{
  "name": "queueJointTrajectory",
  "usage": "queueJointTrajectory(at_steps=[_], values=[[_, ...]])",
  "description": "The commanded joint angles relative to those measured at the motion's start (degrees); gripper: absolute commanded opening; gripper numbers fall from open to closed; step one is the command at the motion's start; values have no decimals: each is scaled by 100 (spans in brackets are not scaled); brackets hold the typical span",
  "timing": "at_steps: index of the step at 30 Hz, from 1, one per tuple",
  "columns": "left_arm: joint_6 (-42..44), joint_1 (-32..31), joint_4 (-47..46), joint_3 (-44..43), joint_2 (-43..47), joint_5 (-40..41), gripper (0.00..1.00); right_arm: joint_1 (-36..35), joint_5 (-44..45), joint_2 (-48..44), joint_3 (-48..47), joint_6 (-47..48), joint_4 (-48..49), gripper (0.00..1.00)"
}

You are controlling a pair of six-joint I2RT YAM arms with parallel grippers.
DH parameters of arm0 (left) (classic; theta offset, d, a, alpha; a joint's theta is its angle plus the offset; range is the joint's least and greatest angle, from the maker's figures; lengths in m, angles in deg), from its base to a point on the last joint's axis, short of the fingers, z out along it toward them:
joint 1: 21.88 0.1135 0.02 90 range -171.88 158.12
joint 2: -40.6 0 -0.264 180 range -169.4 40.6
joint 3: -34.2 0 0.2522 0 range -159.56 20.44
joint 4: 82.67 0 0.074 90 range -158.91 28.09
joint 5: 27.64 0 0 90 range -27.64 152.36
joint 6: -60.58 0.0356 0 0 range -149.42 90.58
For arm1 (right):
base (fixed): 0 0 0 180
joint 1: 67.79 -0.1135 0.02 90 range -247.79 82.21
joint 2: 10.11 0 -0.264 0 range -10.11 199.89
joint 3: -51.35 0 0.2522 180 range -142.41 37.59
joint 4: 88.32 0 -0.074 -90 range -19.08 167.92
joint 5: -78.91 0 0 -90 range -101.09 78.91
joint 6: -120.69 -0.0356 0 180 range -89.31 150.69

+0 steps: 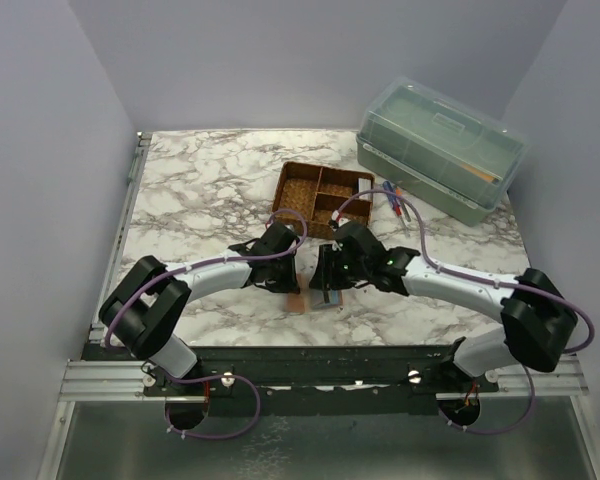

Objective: Put the credit cards into the card holder
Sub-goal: Open the card holder at the center of the board.

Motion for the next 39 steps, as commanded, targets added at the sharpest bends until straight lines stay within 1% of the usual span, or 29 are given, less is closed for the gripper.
queueJointTrajectory(at_steps=[1,3,6,9,11,14,19,26,34,39], values=[[19,-10,123,-48,-180,-57,0,-5,540,571,-191,-104,-360,38],[6,-9,123,-43,-182,-56,0,-5,595,553,-105,-112,-359,40],[6,-9,123,-39,-179,-63,0,5,558,432,63,-97,-185,51],[14,-9,123,-53,-180,-65,0,28,422,342,249,-186,27,56],[17,-10,132,-54,-182,-65,0,30,424,326,333,-241,83,61],[22,-7,132,-53,-183,-72,0,58,429,384,370,-266,74,65],[19,-4,132,-38,-162,-73,0,67,413,462,420,-284,155,67],[-3,-7,132,-12,-88,-65,0,93,166,672,508,-339,509,69],[-21,0,132,41,-42,-47,0,98,420,692,590,-432,362,76],[-25,-8,133,28,-57,-38,0,102,319,652,735,-479,542,79]])
